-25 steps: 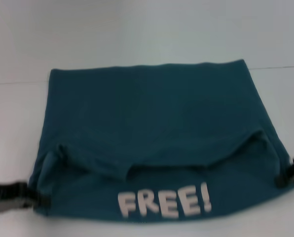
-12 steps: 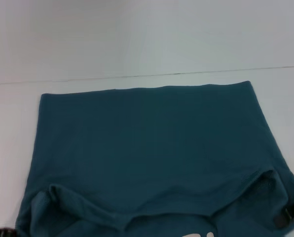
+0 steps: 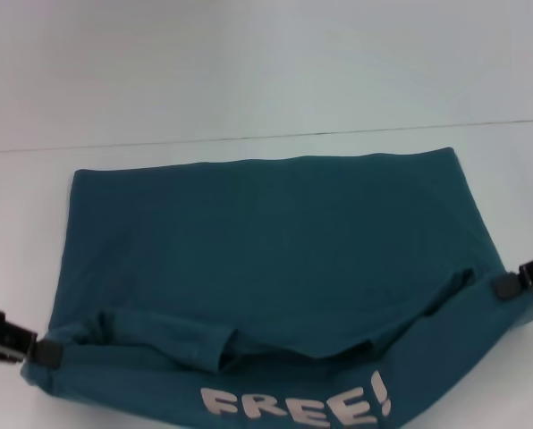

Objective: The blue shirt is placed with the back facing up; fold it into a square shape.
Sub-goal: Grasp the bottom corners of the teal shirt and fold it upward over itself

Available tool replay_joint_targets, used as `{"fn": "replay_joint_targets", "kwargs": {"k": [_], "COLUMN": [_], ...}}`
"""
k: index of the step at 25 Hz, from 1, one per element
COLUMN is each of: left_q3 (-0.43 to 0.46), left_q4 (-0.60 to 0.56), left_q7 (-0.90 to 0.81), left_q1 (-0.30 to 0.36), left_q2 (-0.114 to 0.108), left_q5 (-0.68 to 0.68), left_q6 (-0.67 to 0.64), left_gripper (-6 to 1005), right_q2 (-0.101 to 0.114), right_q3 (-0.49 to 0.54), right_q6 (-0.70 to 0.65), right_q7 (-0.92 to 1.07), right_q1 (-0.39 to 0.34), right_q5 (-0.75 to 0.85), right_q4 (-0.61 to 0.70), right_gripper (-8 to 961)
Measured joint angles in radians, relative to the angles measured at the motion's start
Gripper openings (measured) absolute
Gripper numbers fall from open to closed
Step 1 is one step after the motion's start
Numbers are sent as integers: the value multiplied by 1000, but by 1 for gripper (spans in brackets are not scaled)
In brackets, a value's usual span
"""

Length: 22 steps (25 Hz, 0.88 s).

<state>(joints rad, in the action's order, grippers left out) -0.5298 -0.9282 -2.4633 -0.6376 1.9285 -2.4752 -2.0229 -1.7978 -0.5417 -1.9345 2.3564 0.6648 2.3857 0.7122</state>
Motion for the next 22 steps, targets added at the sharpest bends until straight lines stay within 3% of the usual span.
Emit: {"fn": "replay_joint_targets", "kwargs": {"k": [11, 19, 22], "left_q3": [45, 16, 20], "left_q4": [-18, 14, 23], "left_q7": [-53, -73, -97], "left_q1": [-37, -61, -80], "left_q2": [-30, -26, -25], "left_q5": [-16, -14, -8], "left_q6": [40, 125, 181], "left_gripper": [37, 36, 36], "right_q2": [43, 35, 28], "right_q3": [152, 152, 152], "right_q6": [-1, 47, 129], "right_q7": [3, 11, 38], "right_q1": [-11, -16, -16], "right_q5": [-43, -36, -37], "right_q4": [0, -11, -11], "right_gripper": [45, 43, 44]}}
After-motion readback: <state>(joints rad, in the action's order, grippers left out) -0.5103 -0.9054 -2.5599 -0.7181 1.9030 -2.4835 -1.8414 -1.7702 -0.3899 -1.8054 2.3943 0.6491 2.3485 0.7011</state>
